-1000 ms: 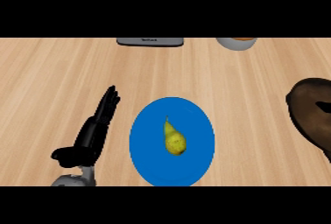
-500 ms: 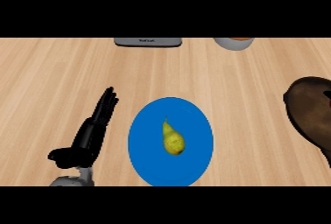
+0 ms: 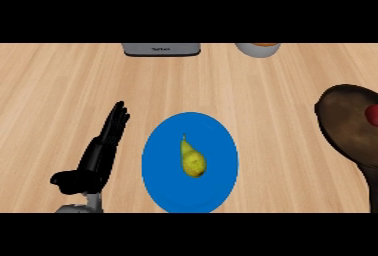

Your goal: Pick the tomato from the plate and place it in the pan

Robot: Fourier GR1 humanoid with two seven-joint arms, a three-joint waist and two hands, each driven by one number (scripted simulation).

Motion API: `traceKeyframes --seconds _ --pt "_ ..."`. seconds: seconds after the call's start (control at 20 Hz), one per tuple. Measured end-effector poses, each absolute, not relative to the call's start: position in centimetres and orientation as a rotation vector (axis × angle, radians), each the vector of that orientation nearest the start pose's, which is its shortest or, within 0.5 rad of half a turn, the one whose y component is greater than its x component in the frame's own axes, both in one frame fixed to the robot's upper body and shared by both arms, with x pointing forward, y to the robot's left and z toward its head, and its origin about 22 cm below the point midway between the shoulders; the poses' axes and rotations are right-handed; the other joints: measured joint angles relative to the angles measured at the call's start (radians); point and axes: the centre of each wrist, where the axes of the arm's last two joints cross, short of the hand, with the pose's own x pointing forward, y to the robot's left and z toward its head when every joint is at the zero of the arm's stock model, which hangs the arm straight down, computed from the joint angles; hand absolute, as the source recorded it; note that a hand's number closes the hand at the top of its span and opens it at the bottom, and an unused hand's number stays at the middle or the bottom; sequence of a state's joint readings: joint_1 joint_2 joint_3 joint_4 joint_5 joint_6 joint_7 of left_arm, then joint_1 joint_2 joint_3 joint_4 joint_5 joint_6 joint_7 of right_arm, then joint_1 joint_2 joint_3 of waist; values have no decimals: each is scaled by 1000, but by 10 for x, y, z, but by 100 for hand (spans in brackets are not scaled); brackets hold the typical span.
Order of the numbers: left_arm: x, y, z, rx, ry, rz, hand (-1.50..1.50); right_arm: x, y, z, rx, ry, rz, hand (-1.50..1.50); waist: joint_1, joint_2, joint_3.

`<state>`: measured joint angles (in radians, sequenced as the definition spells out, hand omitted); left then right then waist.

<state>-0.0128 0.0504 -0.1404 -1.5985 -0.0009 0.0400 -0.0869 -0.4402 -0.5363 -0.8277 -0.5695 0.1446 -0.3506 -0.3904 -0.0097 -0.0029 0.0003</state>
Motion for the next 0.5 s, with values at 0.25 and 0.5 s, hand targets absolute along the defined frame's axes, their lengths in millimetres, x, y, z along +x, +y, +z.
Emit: traceKeyframes --seconds 0.25,0.5 --pt "244 210 8 -48 -1693 -117 0 231 -499 -13 -950 -1461 -496 -150 -7 -2 -1" --pt "246 209 2 -49 -1687 -118 0 195 -483 -19 -915 -1503 -451 -150 -5 -1 -2"
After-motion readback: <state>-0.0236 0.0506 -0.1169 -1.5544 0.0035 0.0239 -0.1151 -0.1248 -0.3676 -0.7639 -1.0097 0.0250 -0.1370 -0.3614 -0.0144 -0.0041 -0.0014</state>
